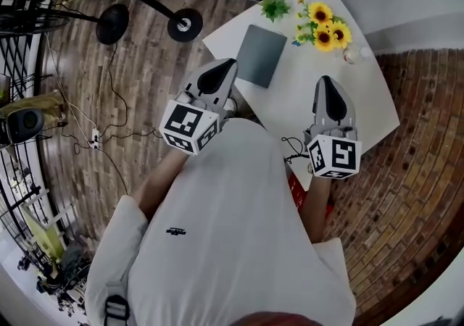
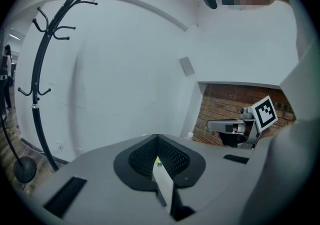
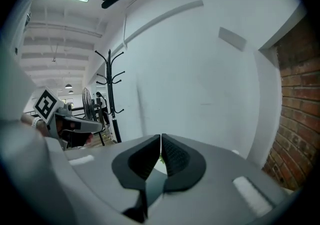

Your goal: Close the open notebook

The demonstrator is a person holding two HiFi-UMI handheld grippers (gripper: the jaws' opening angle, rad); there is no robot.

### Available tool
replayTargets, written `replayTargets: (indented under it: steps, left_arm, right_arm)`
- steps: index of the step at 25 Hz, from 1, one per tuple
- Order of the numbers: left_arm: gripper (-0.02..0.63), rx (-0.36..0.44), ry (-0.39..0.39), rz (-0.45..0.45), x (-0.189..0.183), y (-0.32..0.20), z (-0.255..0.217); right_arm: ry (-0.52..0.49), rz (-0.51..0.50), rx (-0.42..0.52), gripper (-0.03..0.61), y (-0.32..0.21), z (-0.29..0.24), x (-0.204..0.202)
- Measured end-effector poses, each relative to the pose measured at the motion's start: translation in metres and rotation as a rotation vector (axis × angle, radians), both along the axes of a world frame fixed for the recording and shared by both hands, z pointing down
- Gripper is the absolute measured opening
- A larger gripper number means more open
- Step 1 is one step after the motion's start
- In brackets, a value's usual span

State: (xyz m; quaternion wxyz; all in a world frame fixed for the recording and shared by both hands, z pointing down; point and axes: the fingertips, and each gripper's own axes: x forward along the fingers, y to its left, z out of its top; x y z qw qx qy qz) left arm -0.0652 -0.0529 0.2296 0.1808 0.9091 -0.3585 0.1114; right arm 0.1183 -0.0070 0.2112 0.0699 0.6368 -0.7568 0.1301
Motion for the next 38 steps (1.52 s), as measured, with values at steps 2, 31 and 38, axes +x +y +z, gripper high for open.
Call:
replayTargets:
  steps: [2, 31, 38]
  left_arm:
    - [0.009, 0.007, 0.002, 0.011, 0.002, -0.001, -0.002]
    - [0.009, 0.013, 0.026, 0.100, 0.034, 0.021, -0.011]
    - [0.009, 0.008, 0.018, 0.092, 0.038, 0.024, -0.007]
  right_arm:
    - [0.016, 0.003, 0.011, 0.009, 0.005, -0.002, 0.002]
    - [0.045, 0.110, 0.073, 0.009, 0.025, -0.003, 0.006]
    - [0.036, 0.093, 0.055, 0.009, 0.026, 0.007, 0.007]
